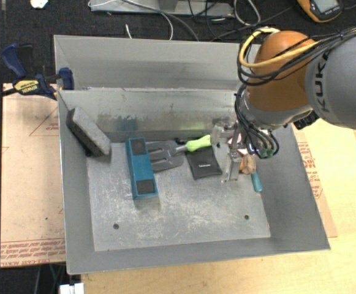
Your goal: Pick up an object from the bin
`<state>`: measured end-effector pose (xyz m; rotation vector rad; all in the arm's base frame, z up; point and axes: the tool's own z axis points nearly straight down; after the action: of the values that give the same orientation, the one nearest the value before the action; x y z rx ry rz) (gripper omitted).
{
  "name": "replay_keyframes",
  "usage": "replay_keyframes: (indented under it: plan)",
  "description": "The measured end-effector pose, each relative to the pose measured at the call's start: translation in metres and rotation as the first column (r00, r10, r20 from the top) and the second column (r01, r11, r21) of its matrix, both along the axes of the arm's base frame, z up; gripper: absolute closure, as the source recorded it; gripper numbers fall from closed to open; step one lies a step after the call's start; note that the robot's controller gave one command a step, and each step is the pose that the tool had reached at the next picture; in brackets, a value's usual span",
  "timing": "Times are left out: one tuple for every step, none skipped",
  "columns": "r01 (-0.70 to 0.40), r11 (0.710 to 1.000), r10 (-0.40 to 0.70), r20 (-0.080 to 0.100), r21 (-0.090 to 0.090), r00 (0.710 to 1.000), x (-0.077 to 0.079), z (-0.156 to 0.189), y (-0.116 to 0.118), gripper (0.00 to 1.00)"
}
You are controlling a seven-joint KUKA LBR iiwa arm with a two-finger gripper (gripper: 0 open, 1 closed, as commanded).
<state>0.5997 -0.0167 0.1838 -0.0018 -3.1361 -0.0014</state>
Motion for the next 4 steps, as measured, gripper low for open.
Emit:
replay_keyframes:
  plan:
    - [0.0,1.0,0.0,0.007,0.0,1.0,0.001,0.005,0.0,0.0]
    - [-0.147,0.989,0.147,0.011,0.0,0.989,0.019,-0.041,-0.006,0.0]
    - [-0.261,0.965,0.261,0.01,-0.001,0.965,0.034,-0.05,-0.003,0.0]
    - [-0.489,0.872,0.489,0.011,-0.002,0.872,0.034,-0.051,0.003,0.0]
